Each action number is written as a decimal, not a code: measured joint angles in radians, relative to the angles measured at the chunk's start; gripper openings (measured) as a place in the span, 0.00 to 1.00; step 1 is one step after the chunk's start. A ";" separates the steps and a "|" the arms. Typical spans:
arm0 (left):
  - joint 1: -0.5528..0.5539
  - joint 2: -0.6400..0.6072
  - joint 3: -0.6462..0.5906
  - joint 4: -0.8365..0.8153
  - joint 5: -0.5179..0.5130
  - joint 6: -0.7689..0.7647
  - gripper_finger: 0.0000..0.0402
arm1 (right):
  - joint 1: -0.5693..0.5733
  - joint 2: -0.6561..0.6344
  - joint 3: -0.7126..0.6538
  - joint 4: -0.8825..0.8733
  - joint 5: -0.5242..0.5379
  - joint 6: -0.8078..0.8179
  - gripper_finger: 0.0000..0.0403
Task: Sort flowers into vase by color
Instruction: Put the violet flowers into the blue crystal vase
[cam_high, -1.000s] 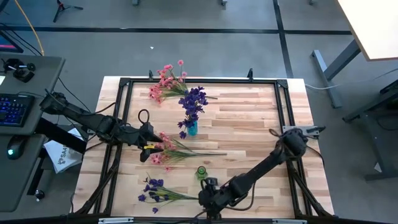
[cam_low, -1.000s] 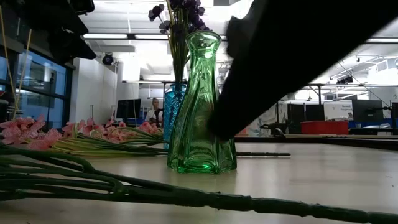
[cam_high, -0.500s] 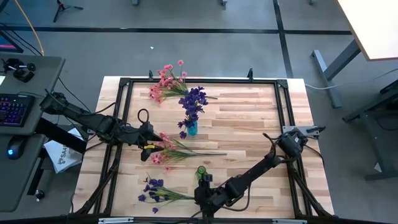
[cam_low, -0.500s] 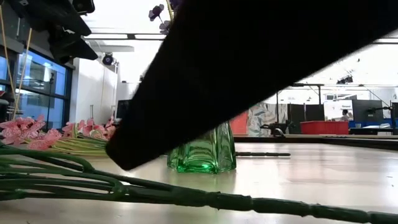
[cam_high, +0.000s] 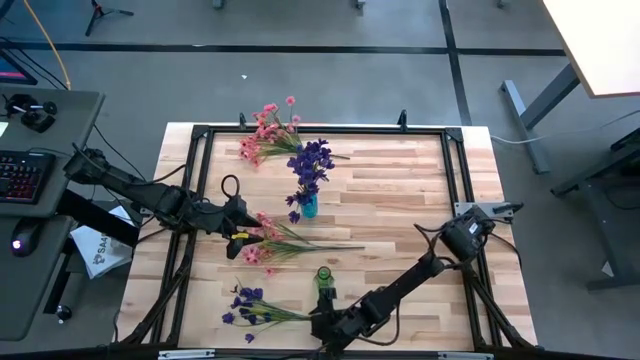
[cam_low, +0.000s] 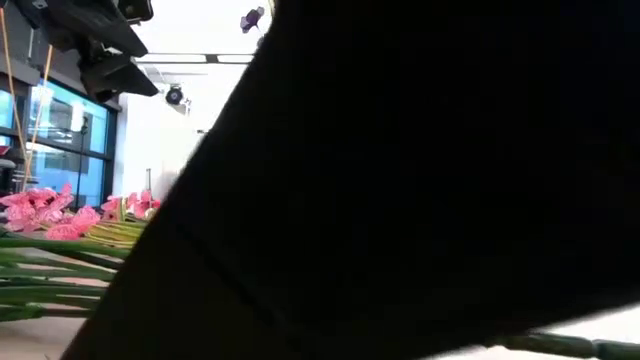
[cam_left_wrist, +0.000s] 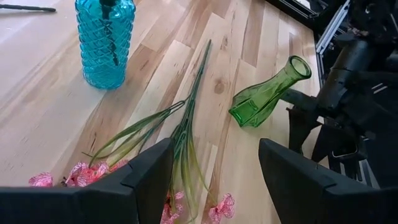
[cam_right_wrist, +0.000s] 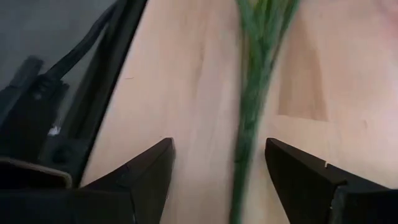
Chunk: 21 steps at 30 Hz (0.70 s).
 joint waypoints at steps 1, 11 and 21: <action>0.000 0.000 0.000 0.000 0.000 -0.001 0.56 | 0.002 0.002 0.000 -0.001 0.010 -0.002 0.61; 0.004 -0.043 0.017 0.070 0.003 -0.028 0.56 | -0.002 0.000 0.054 -0.172 0.016 0.103 0.06; 0.053 -0.148 0.251 0.078 -0.068 0.234 0.56 | -0.030 -0.045 0.391 -0.802 0.175 -0.208 0.02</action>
